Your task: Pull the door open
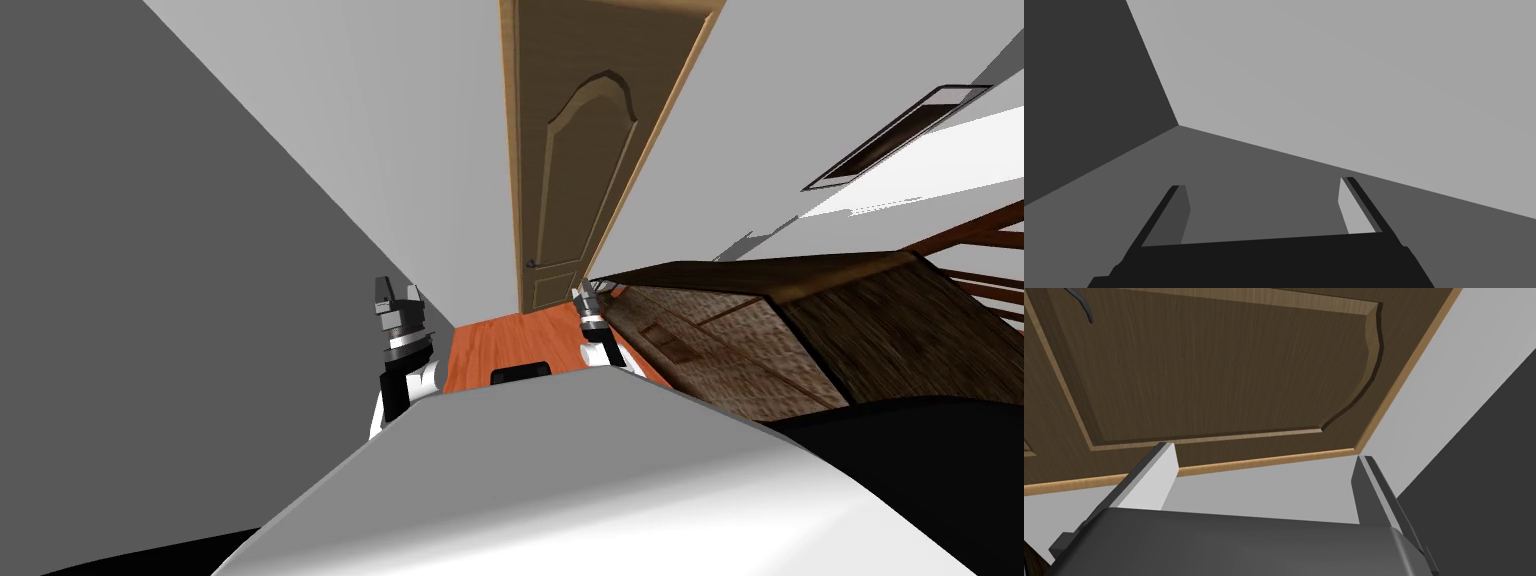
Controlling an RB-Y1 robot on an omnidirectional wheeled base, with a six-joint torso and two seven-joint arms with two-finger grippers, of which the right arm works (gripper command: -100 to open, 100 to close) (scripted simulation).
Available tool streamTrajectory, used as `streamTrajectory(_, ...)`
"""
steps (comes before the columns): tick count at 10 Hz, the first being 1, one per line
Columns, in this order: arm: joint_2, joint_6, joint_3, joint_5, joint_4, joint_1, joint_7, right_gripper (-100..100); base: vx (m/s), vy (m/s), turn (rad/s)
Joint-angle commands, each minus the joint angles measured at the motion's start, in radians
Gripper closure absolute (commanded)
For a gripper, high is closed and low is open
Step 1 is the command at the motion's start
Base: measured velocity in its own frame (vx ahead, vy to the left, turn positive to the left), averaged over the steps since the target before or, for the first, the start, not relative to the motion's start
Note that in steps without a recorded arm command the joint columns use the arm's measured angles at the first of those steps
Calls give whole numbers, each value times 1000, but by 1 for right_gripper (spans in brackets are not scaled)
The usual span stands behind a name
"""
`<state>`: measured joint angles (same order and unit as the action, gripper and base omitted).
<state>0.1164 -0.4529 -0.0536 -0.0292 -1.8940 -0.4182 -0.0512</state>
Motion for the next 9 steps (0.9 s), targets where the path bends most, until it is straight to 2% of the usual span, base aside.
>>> streamTrajectory(1, 9, -10, -2, 10, 39, 13, -15, -100, 102, -5, 20)
streamTrajectory(9, 55, -69, -9, 60, 253, 90, -87, -100, 100, 8, 21)
